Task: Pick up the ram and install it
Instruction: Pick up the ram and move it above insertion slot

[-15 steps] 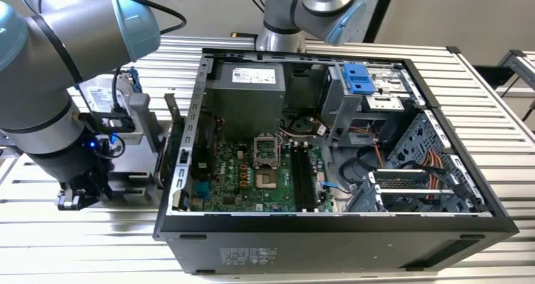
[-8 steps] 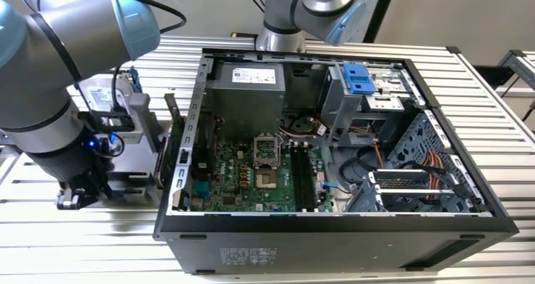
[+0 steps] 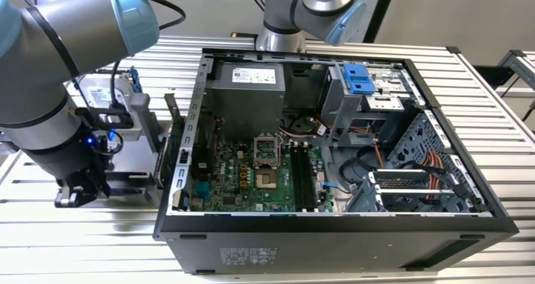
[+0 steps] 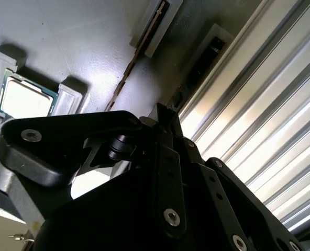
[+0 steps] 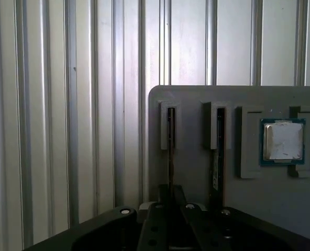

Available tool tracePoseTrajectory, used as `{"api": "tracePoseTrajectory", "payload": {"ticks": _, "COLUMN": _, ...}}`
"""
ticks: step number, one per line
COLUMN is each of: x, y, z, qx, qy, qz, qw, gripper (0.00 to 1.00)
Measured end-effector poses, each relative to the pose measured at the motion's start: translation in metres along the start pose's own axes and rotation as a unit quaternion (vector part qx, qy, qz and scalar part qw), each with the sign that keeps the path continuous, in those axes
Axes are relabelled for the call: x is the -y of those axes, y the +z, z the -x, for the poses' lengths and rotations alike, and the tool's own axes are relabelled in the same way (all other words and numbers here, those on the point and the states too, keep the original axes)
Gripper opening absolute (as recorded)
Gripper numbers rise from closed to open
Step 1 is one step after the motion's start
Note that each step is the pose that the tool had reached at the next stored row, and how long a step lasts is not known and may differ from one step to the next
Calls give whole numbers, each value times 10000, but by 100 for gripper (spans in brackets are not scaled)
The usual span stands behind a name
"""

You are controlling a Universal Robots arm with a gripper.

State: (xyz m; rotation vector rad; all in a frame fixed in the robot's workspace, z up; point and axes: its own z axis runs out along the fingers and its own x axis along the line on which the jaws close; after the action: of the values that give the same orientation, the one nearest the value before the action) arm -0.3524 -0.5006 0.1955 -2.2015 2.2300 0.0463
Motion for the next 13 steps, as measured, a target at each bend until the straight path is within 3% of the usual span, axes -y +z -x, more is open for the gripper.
{"api": "tracePoseTrajectory", "payload": {"ticks": 13, "x": -1, "y": -84, "z": 2, "qx": 0, "qy": 0, "qz": -1, "qw": 10000, "gripper": 0}}
